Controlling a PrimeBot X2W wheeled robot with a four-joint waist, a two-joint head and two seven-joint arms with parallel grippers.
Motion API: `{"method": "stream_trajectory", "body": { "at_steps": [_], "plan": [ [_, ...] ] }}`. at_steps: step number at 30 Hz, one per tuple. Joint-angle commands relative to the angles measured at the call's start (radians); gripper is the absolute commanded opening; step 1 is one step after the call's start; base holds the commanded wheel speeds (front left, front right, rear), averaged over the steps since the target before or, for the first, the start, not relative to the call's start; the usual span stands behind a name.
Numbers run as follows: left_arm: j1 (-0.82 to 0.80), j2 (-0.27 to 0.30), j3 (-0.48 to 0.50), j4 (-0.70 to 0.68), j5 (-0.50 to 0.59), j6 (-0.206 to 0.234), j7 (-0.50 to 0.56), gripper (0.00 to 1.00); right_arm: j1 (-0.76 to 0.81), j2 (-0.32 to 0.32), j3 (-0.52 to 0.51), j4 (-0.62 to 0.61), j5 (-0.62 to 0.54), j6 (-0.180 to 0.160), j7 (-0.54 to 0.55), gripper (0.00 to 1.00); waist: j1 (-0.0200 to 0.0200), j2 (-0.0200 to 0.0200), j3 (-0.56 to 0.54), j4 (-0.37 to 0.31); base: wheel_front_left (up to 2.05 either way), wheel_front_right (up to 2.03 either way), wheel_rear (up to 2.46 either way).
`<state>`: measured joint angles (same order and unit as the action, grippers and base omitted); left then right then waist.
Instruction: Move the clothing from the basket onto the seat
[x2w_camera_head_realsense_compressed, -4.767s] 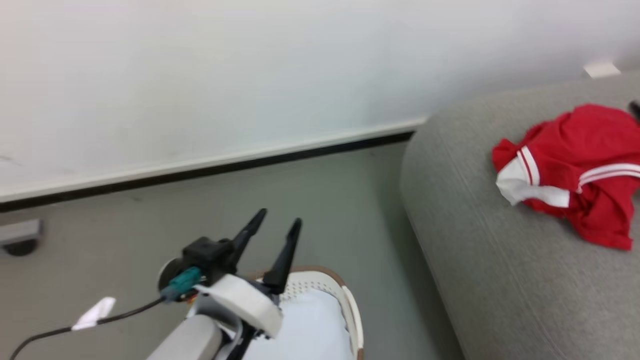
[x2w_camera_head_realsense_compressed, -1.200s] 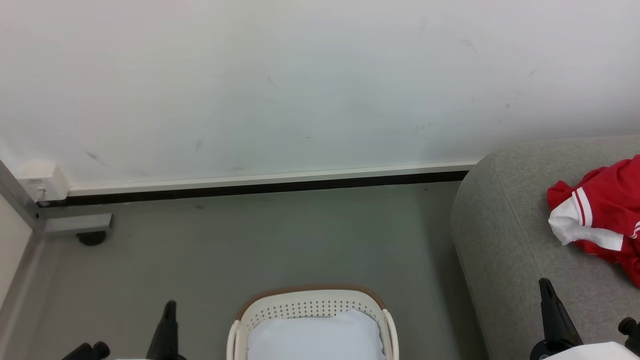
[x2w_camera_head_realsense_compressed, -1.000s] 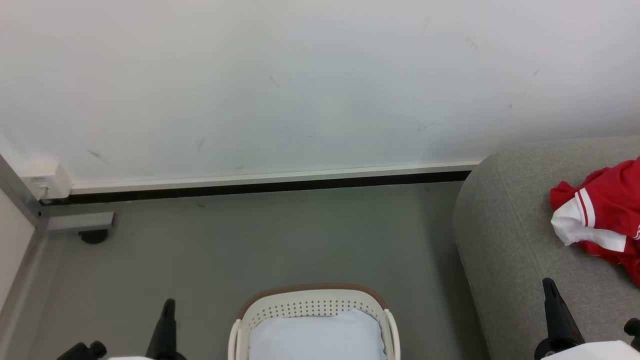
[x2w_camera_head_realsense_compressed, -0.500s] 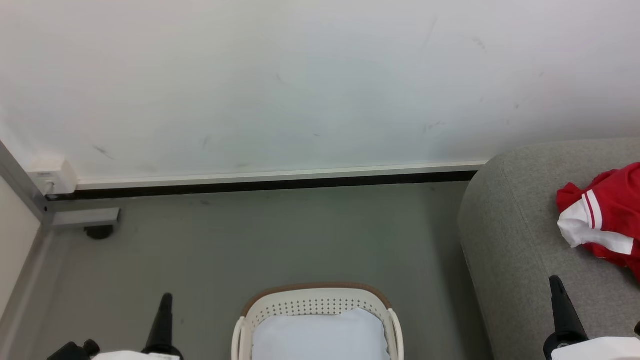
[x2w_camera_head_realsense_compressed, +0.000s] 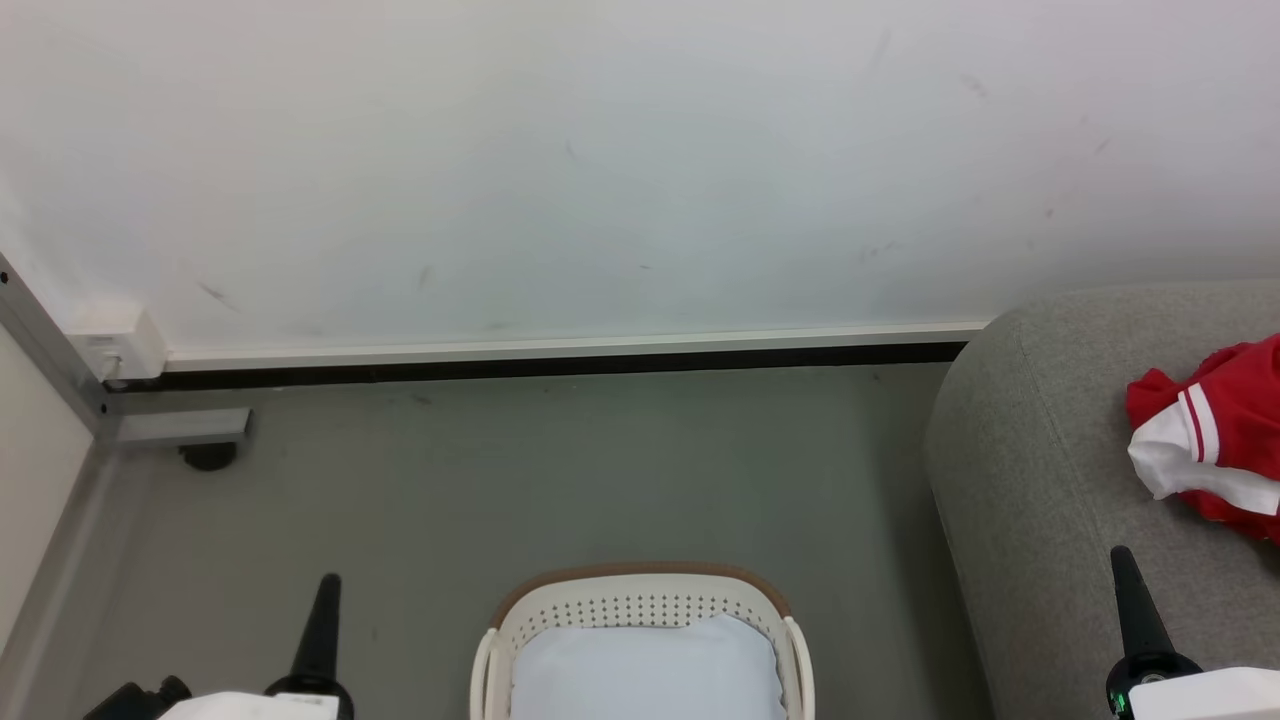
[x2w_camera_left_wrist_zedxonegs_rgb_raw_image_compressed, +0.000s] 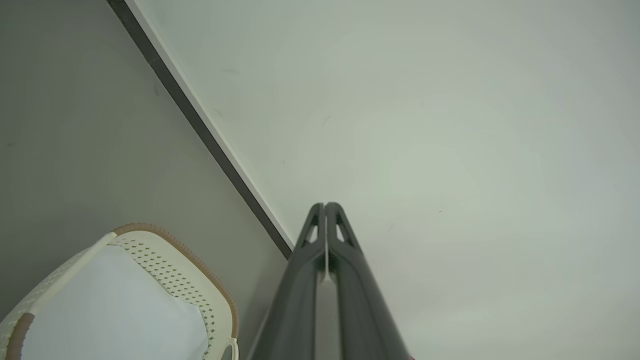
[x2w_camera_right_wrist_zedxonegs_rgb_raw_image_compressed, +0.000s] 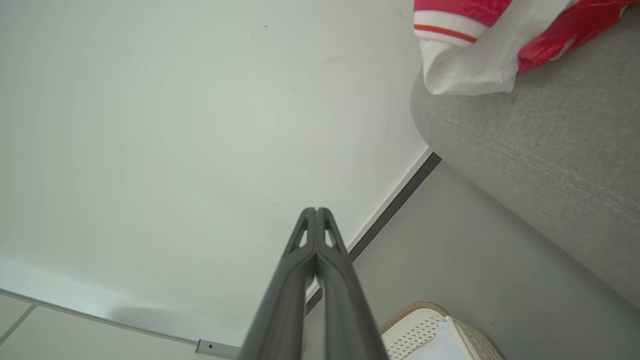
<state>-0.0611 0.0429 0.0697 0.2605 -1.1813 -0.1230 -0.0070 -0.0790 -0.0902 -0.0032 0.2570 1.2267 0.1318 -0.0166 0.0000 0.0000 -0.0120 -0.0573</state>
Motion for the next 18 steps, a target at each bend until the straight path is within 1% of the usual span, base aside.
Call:
{"method": "stream_trajectory", "body": {
  "at_steps": [1, 18],
  "plan": [
    [-0.019, 0.008, 0.008, -0.011, -0.035, -0.004, 0.011, 0.0, -0.02, 0.001, -0.011, -0.012, 0.031, -0.001, 0.011, 0.0, 0.0, 0.0, 0.001, 0.002, 0.0, 0.0, 0.0],
    [-0.031, 0.009, 0.021, -0.013, -0.173, -0.006, 0.05, 0.0, -0.026, 0.012, -0.044, -0.014, 0.156, -0.001, 0.05, 0.0, 0.0, 0.0, 0.005, 0.019, 0.0, 0.0, 0.0]
  ]
}}
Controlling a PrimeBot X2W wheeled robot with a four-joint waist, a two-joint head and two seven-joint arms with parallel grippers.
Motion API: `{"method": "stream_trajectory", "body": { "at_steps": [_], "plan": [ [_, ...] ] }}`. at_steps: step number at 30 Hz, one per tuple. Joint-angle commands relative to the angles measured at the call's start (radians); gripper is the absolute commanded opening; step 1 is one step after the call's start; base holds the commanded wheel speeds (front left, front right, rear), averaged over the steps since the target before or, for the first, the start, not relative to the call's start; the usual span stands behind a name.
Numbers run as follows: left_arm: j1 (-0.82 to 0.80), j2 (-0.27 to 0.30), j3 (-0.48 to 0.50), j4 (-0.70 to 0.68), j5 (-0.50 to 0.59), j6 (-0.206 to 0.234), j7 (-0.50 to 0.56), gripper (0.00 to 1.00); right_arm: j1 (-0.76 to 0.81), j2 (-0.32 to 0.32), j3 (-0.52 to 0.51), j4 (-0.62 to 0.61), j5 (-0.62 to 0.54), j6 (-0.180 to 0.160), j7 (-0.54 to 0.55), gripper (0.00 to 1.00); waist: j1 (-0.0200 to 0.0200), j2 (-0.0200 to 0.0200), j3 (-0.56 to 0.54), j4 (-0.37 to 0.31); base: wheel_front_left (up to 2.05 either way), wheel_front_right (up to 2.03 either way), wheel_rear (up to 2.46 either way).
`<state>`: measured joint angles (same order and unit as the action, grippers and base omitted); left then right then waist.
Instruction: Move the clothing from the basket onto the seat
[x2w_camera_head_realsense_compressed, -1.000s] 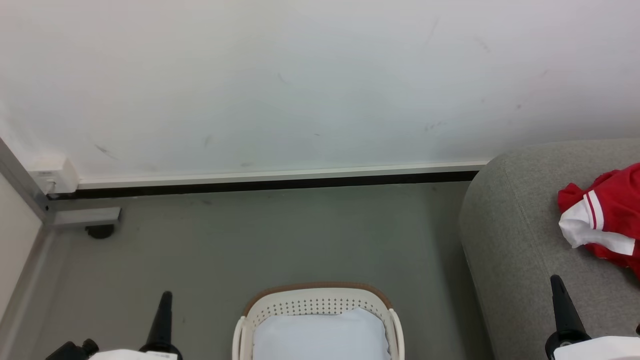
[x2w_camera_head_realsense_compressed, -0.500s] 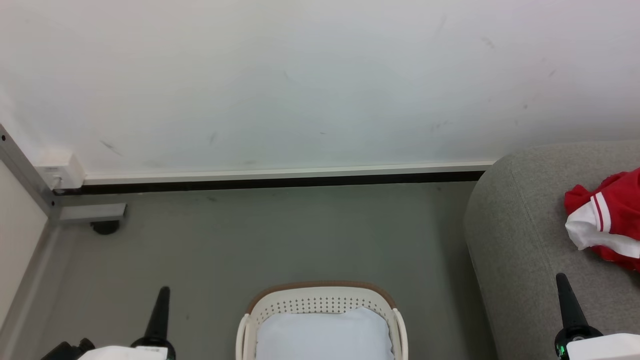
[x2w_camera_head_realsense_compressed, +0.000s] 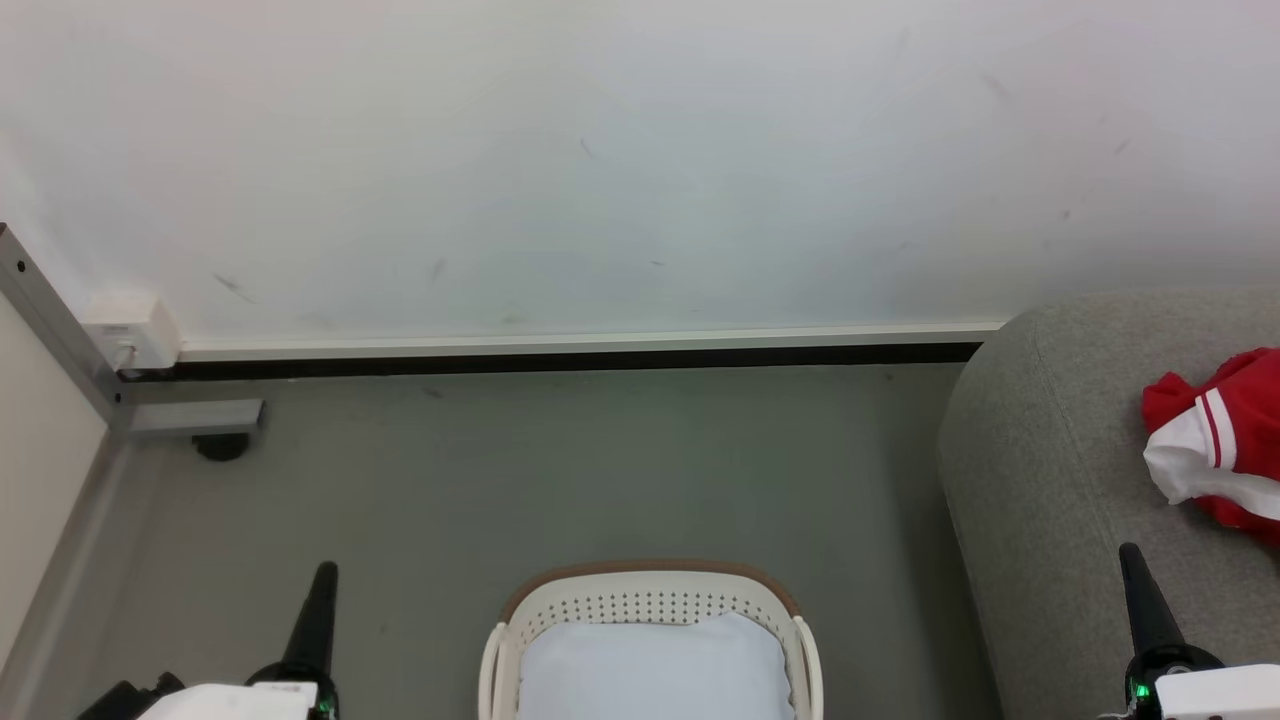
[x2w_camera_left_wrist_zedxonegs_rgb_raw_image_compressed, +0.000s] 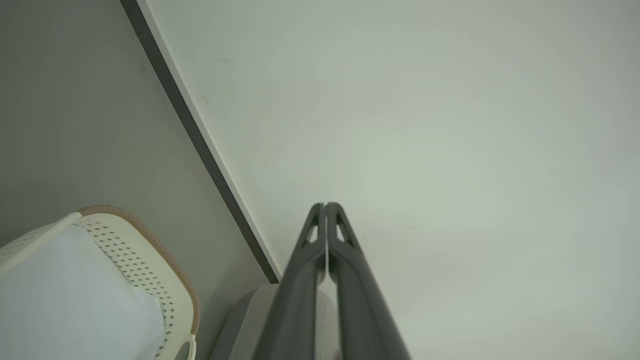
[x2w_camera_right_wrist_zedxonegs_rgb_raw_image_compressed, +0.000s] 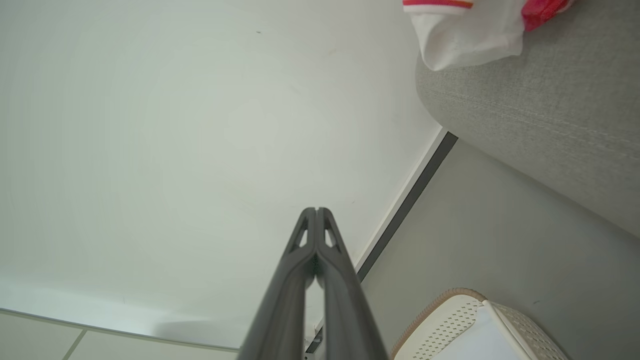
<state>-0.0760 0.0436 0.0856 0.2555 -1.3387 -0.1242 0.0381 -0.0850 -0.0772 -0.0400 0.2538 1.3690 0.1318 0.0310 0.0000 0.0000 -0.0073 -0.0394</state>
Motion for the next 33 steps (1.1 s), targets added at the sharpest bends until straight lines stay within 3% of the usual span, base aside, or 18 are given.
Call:
{"method": "stream_trajectory", "body": {
  "at_steps": [1, 33],
  "plan": [
    [-0.017, 0.009, 0.006, -0.008, -0.024, -0.005, 0.007, 0.0, -0.02, 0.0, -0.009, -0.011, 0.021, -0.001, 0.005, 0.0, 0.0, 0.0, 0.0, 0.002, 0.0, 0.0, 0.0],
    [-0.035, 0.01, 0.029, -0.011, -0.247, -0.009, 0.071, 0.0, -0.026, 0.019, -0.063, -0.012, 0.227, -0.002, 0.072, 0.0, 0.0, 0.0, 0.009, 0.034, 0.0, 0.0, 0.0]
  ]
}}
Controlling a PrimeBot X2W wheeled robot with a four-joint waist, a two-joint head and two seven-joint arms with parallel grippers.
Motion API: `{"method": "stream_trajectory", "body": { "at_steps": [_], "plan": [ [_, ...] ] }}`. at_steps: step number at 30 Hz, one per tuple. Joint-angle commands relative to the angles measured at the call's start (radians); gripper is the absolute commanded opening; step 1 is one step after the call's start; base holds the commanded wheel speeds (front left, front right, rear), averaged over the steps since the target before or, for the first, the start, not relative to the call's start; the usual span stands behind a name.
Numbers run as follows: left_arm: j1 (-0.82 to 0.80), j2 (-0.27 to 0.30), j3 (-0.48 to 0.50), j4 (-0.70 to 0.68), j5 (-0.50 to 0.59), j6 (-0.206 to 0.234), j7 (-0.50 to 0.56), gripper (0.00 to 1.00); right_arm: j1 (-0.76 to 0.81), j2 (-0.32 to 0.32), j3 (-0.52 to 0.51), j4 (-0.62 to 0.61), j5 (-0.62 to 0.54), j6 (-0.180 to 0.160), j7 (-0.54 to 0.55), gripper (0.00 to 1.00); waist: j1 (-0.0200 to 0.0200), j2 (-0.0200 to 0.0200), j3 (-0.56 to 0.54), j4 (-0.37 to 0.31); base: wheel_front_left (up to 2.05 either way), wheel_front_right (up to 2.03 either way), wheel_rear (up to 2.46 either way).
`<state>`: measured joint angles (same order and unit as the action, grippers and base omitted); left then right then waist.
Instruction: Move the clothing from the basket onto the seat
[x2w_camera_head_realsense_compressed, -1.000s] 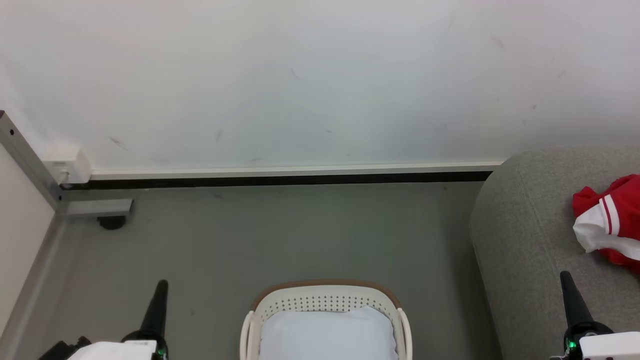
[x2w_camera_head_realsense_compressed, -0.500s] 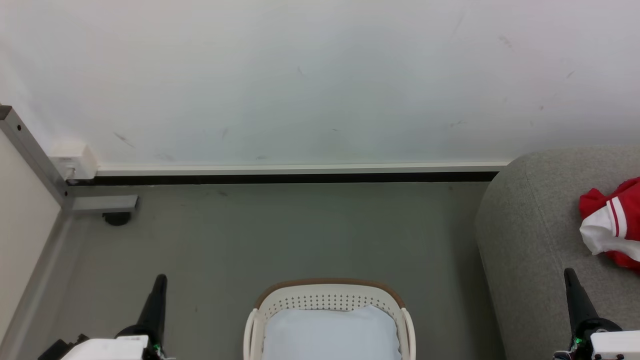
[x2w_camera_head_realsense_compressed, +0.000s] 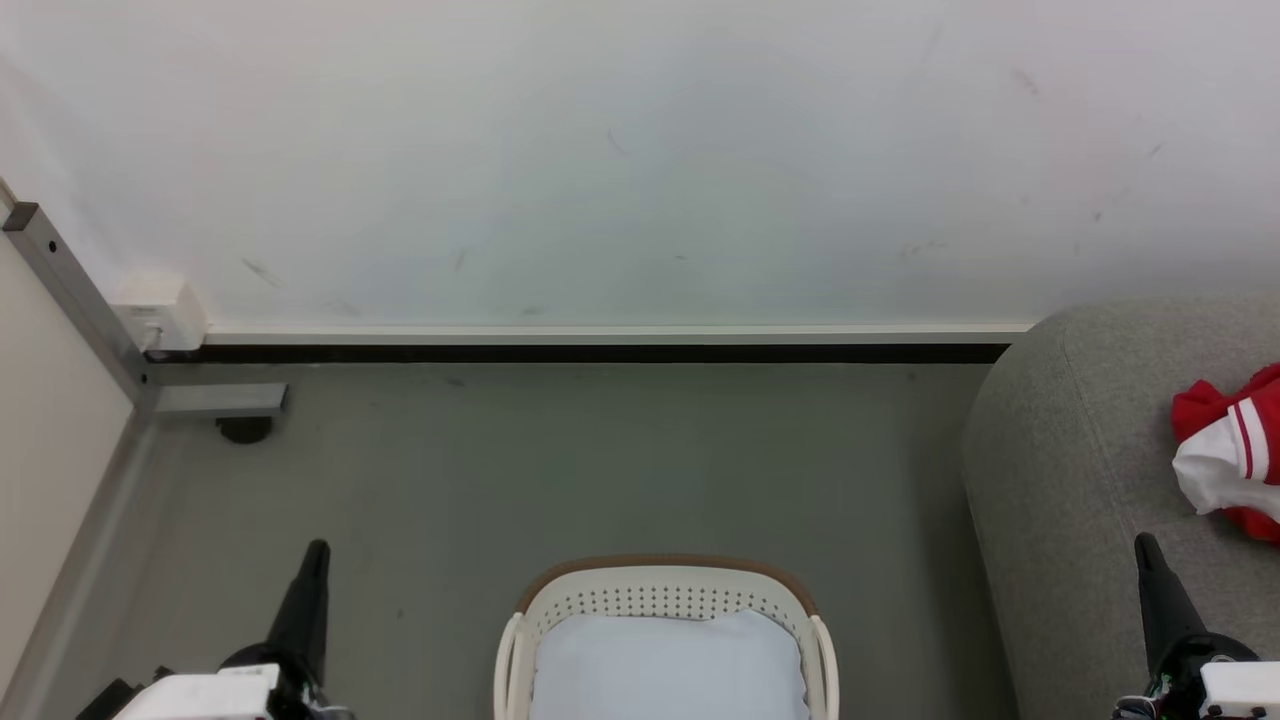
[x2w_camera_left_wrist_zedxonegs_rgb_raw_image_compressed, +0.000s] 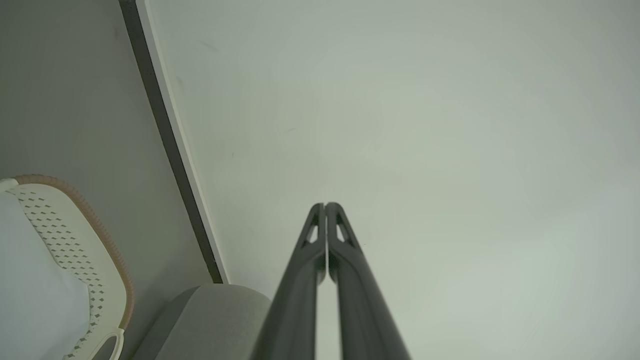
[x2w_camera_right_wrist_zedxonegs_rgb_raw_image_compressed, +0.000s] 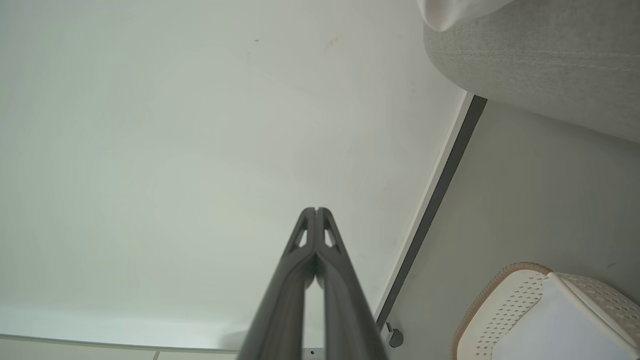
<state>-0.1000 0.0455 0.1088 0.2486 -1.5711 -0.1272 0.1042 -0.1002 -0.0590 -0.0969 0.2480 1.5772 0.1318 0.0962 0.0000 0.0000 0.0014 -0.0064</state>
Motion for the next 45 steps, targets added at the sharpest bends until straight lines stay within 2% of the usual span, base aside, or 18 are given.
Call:
{"method": "stream_trajectory", "body": {
  "at_steps": [1, 5, 45],
  "plan": [
    [-0.011, 0.008, 0.006, -0.004, -0.02, -0.006, 0.007, 0.0, -0.011, 0.002, -0.007, -0.006, 0.024, -0.002, 0.007, 0.0, 0.0, 0.0, 0.0, 0.002, 0.0, 0.0, 0.0],
    [-0.014, 0.008, 0.008, -0.005, -0.048, -0.006, 0.013, 0.0, -0.013, 0.004, -0.014, -0.006, 0.045, -0.002, 0.016, 0.0, 0.0, 0.0, 0.002, 0.006, 0.0, 0.0, 0.0],
    [-0.013, 0.008, 0.008, -0.005, -0.048, -0.006, 0.014, 0.0, -0.013, 0.007, -0.017, -0.006, 0.037, -0.002, 0.017, 0.0, 0.0, 0.0, 0.002, 0.006, 0.0, 0.0, 0.0]
  ]
}}
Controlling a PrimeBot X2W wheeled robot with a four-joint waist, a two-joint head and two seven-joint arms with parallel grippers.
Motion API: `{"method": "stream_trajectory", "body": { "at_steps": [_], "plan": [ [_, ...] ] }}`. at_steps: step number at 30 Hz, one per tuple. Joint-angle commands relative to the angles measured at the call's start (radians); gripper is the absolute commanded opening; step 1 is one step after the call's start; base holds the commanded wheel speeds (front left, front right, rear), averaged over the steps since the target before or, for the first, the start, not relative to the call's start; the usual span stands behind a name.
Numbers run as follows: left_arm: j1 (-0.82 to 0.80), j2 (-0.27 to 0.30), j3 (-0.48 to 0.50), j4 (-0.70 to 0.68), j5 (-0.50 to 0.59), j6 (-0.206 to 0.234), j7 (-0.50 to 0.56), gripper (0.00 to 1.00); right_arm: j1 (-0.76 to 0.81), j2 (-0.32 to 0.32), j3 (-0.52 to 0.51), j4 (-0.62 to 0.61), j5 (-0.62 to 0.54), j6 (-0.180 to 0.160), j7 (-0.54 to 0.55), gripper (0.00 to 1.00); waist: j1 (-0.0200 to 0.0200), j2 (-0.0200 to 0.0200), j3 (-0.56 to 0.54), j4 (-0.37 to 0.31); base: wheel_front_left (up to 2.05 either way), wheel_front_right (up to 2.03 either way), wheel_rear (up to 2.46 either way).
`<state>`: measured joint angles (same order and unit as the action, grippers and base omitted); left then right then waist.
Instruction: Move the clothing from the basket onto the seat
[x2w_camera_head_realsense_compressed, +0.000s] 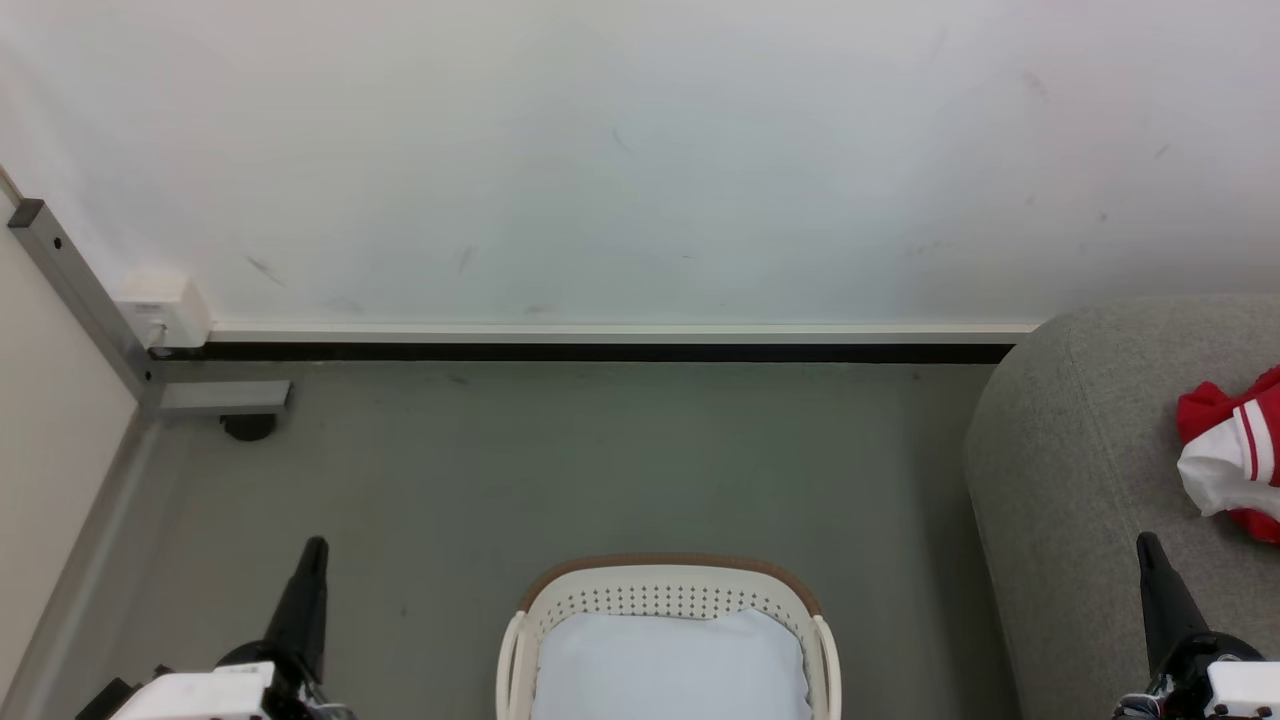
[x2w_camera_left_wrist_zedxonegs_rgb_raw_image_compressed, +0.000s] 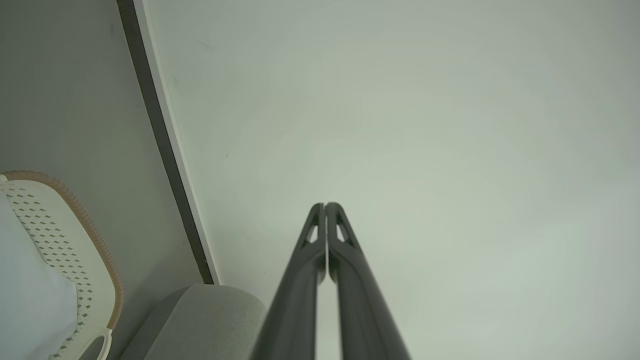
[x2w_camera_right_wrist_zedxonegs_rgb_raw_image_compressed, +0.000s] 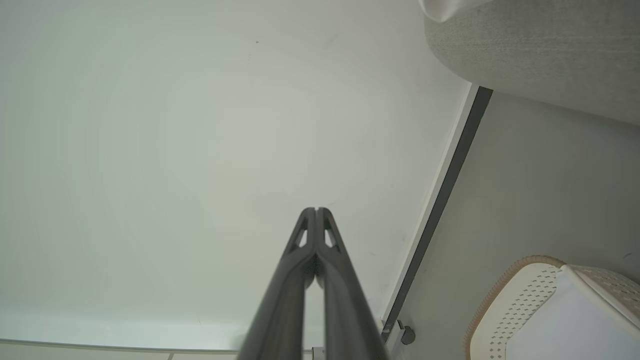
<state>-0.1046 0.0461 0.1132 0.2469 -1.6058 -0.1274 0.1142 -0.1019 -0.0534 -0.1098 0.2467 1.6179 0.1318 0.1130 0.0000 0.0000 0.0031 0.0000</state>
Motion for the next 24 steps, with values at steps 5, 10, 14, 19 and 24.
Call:
{"method": "stream_trajectory", "body": {
  "at_steps": [5, 10, 14, 19, 24],
  "plan": [
    [-0.009, 0.008, 0.003, -0.003, -0.013, -0.006, 0.003, 0.0, -0.011, 0.001, -0.005, -0.004, -0.004, -0.002, 0.0, 0.0, 0.0, 0.0, 0.0, 0.0, 0.0, 0.0, 0.0],
    [-0.009, 0.008, 0.003, -0.003, -0.013, -0.006, 0.003, 0.0, -0.011, 0.002, -0.005, -0.004, -0.005, -0.002, 0.001, 0.0, 0.0, 0.0, 0.0, 0.0, 0.0, 0.0, 0.0],
    [-0.009, 0.008, 0.003, -0.003, -0.013, -0.006, 0.004, 0.0, -0.011, 0.002, -0.006, -0.004, -0.005, -0.002, 0.001, 0.0, 0.0, 0.0, 0.0, 0.0, 0.0, 0.0, 0.0],
    [-0.009, 0.008, 0.003, -0.003, -0.013, -0.006, 0.003, 0.0, -0.012, 0.002, -0.006, -0.004, -0.006, -0.002, 0.002, 0.0, 0.0, 0.0, 0.0, 0.0, 0.0, 0.0, 0.0],
    [-0.009, 0.008, 0.003, -0.003, -0.013, -0.006, 0.003, 0.0, -0.012, 0.002, -0.006, -0.004, -0.006, -0.002, 0.002, 0.0, 0.0, 0.0, 0.0, 0.0, 0.0, 0.0, 0.0]
  ]
}}
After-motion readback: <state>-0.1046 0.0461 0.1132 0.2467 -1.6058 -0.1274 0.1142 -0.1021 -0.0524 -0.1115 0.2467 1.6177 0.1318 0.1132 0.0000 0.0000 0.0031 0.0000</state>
